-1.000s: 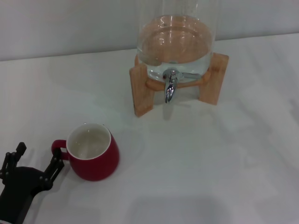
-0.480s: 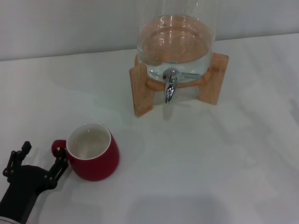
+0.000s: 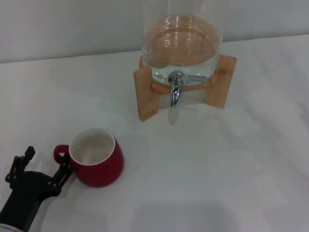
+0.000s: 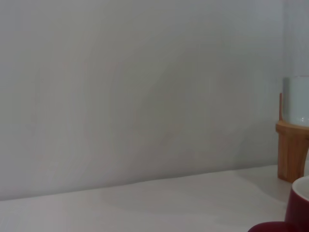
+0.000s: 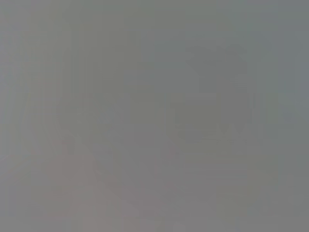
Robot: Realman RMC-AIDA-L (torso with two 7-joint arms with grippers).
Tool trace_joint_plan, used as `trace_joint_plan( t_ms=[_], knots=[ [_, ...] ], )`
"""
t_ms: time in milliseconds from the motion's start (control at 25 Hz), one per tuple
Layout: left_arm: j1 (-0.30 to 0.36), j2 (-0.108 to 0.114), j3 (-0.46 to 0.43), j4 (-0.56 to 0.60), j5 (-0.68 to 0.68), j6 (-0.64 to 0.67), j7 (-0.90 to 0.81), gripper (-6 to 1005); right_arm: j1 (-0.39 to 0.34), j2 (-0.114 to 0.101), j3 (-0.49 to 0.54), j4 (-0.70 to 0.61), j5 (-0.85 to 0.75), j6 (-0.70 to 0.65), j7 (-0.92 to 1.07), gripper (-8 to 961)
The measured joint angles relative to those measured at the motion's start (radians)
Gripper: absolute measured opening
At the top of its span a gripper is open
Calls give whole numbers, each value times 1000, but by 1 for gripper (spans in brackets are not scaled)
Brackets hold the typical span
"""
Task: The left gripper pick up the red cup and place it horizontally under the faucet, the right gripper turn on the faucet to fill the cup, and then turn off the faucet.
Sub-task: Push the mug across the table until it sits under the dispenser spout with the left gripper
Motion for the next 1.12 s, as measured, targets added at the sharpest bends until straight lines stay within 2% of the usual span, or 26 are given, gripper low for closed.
trace_joint_plan(
  t_ms=[400,720,920,1120],
  knots=[
    [0,0,0,1,1,1,0,739,0,0,0,0,0,-3,0,757],
    [-2,0,0,1,3,1,2,520,0,0,0,0,0,-10,0,757],
    [-3,0,0,2,3,1,3,272,1,0,0,0,0,-11,0,758],
    [-7,0,0,0,31,1,2,141,3,0,0,0,0,-12,0,759]
  ],
)
